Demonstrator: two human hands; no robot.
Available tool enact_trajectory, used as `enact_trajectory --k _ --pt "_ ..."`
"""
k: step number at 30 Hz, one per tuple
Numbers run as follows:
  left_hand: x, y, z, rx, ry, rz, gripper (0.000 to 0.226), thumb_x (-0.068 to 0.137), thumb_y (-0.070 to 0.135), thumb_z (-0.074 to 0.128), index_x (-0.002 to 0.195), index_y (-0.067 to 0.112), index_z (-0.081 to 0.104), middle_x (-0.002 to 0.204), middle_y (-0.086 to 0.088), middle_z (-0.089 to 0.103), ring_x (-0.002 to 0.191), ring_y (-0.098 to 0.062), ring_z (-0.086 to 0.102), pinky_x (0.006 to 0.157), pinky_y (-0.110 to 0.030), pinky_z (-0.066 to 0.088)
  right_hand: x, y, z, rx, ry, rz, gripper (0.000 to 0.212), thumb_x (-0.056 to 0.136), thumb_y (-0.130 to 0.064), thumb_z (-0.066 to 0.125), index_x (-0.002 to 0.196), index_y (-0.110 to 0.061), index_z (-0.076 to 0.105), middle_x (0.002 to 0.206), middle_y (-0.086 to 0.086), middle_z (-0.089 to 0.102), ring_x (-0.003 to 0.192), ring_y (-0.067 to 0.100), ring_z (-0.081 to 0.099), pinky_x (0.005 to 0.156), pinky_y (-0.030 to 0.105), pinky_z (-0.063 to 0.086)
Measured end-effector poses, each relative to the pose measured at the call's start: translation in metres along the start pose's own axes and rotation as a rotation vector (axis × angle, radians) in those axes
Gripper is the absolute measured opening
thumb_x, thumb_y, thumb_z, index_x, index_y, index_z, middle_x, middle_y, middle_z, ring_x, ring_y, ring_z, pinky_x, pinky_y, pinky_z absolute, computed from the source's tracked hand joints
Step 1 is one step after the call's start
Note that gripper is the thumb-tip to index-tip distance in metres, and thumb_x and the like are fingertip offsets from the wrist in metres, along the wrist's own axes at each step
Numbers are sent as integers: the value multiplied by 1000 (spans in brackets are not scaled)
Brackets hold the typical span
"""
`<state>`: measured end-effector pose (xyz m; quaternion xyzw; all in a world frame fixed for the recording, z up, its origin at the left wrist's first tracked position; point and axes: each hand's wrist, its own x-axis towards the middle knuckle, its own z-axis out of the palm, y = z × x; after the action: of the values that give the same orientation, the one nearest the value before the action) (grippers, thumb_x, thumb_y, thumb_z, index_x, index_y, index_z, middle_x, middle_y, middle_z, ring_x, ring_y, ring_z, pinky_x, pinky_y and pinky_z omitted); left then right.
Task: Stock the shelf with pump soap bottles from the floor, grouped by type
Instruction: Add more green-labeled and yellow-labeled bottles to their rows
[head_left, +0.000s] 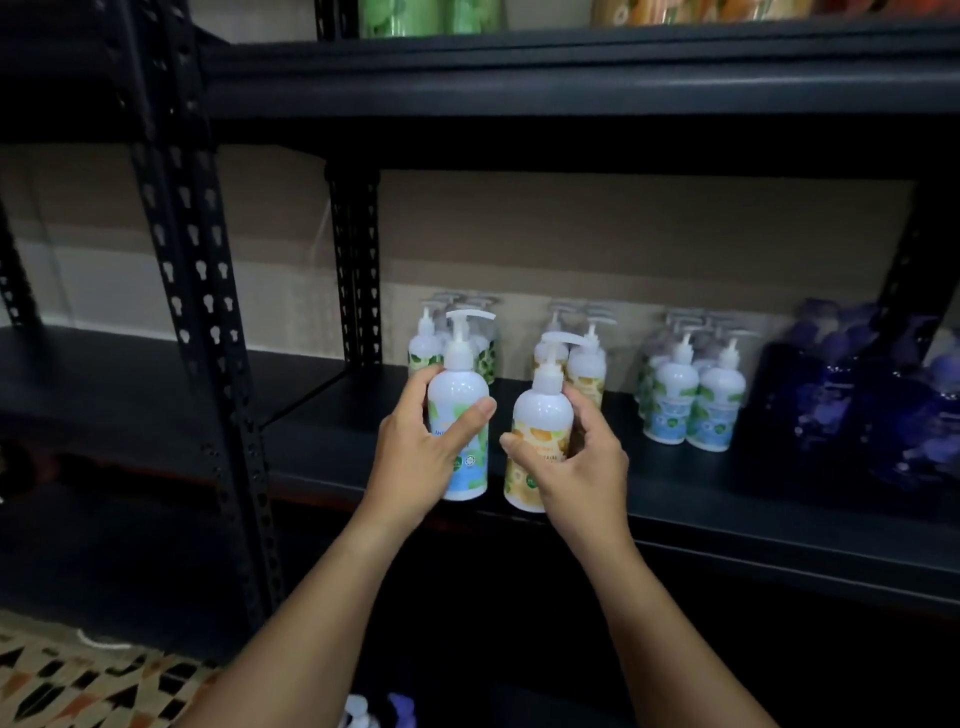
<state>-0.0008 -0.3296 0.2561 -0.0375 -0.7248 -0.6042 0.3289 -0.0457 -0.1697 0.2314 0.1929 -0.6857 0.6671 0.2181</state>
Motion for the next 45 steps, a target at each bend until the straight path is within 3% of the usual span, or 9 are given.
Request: enact_trajectory --k 5,9,13,18,23,30,35,40,45 --pt "15 -10 6 -54 26 18 47 79 48 78 120 32 63 97 11 78 91 -6 75 76 -17 56 28 18 7 -121 1 -38 63 73 -25 92 128 -33 62 103 -12 73 91 4 69 82 19 56" --pt "28 -21 12 -68 50 15 41 85 37 80 121 27 64 95 11 77 89 -6 75 73 -14 54 48 42 18 -195 28 -30 63 72 -25 92 120 -42 56 107 -13 69 95 6 67 84 27 56" --pt "44 -34 15 -63 75 6 49 80 46 79 122 29 62 95 12 77 89 -7 75 75 -18 57 70 67 24 -292 49 -35 72 72 -31 92 133 -32 53 119 -1 65 104 19 65 91 39 56" --pt "57 -46 16 -80 131 11 51 78 46 78 121 24 64 94 14 76 87 -6 74 74 -17 57 97 93 33 -763 216 -173 82 66 -60 87 136 -27 59 152 12 35 137 35 26 111 55 31" --pt "68 -52 17 -86 138 10 58 73 52 77 123 25 63 94 17 75 87 -4 74 75 -18 57 128 105 35 -948 208 -89 85 65 -75 78 136 -34 55 162 15 12 145 28 2 119 58 12" --pt "77 -63 15 -88 148 -16 63 75 53 80 127 23 62 101 7 77 94 -14 76 90 -43 62 146 124 40 -988 293 -102 88 63 -80 74 136 -36 54 161 24 16 147 37 10 113 65 20" --pt "76 -63 17 -87 144 -31 56 74 51 79 121 24 63 97 9 76 91 -13 75 88 -40 62 151 129 41 -967 281 -71 91 65 -80 72 142 -38 49 162 21 14 148 42 13 109 66 28" --pt "74 -65 19 -93 145 -33 56 73 52 78 118 23 63 94 9 76 88 -11 75 83 -32 61 154 133 40 -905 252 -68 91 65 -76 77 141 -39 45 160 20 16 145 43 19 96 62 46" --pt "73 -65 21 -103 142 -24 54 73 50 78 117 23 63 94 10 76 87 -9 75 78 -25 59 156 135 39 -873 228 -52 91 68 -69 80 145 -39 42 161 20 14 143 42 21 94 62 50"
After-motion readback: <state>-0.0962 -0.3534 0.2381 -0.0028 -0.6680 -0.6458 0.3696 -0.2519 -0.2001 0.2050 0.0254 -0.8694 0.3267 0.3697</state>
